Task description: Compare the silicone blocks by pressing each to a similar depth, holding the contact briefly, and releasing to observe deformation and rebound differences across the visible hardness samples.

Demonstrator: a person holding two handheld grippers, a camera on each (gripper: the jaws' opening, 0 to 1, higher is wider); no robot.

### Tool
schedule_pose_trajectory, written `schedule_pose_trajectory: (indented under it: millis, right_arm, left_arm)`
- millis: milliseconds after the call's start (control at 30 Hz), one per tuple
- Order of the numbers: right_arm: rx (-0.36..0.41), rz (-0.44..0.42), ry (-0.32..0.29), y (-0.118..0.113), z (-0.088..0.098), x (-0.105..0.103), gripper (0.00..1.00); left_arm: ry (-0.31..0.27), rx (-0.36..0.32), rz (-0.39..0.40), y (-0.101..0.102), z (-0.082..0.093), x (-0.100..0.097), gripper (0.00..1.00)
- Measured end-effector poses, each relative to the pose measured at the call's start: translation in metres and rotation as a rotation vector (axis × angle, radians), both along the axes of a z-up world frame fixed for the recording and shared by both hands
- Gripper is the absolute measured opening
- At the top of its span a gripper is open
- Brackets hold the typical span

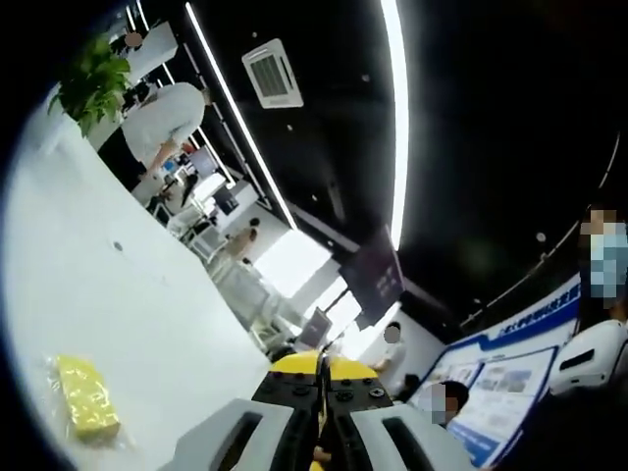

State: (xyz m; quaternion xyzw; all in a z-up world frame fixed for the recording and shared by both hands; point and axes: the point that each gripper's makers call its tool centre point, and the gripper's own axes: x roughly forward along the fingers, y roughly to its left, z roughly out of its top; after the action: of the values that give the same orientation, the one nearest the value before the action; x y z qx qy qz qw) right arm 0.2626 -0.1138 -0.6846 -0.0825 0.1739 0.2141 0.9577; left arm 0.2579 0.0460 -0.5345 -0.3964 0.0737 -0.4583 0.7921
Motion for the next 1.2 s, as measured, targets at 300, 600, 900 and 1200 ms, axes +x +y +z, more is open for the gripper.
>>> schedule_pose_trajectory:
  millis: [300, 600, 900, 1200]
  right_arm:
    - [-0.026, -0.070, 0.064, -0.022, -0.028, -0.002, 0.86]
    - [0.012, -0.090, 0.086, -0.026, -0.034, -0.001, 0.85]
    - [0.029, -0.094, 0.107, -0.026, -0.038, -0.001, 0.84]
    - [0.029, -0.102, 0.112, -0.028, -0.039, -0.001, 0.84]
  left_arm:
    - [0.089, 0.011, 0.016, -0.020, -0.042, 0.020, 0.00]
    - [0.195, 0.008, 0.018, -0.051, -0.083, 0.042, 0.00]
    - [0.341, -0.020, 0.119, -0.067, -0.131, 0.086, 0.00]
    - [0.445, -0.025, 0.309, -0.043, -0.166, 0.129, 0.00]
